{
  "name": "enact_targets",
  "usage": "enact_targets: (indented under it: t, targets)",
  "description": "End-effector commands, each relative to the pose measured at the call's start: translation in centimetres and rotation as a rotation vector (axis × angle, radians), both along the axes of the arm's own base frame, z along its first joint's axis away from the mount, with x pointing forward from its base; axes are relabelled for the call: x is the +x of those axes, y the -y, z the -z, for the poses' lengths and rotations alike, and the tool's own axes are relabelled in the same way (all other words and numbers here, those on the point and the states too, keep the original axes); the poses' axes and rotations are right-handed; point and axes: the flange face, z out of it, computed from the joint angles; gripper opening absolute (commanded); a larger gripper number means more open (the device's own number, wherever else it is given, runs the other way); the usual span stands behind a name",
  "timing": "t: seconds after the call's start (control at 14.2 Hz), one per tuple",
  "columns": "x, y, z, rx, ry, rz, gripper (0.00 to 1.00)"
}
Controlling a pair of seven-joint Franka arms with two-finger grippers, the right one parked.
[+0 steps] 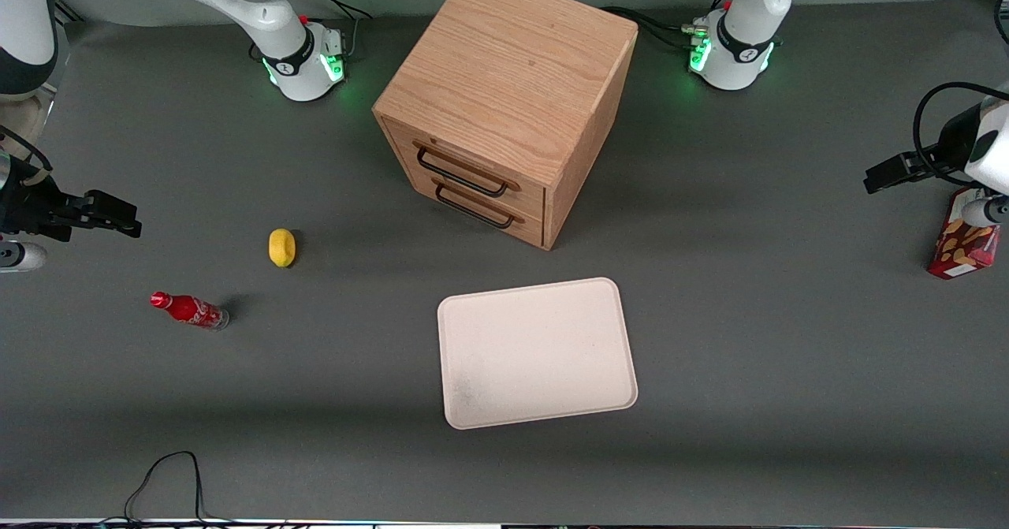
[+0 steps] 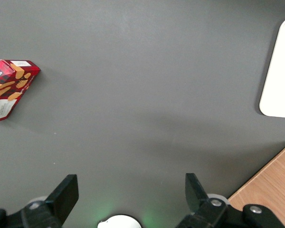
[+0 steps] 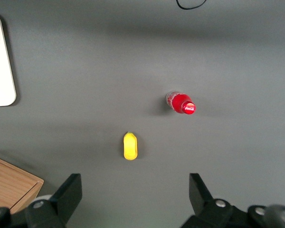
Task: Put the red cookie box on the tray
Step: 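Move the left gripper down toward the red plaid cookie box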
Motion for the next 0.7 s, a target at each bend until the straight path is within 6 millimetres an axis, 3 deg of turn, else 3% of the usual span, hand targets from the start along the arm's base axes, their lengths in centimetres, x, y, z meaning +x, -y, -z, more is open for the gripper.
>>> enact_targets:
  t: [0.0, 0.63]
  targets:
    - [-0.7, 1.3, -1.8, -0.003, -0.006, 0.013, 1.0]
    - [-0.3, -0.5, -1.8, -0.01, -0.03, -0.01, 1.0]
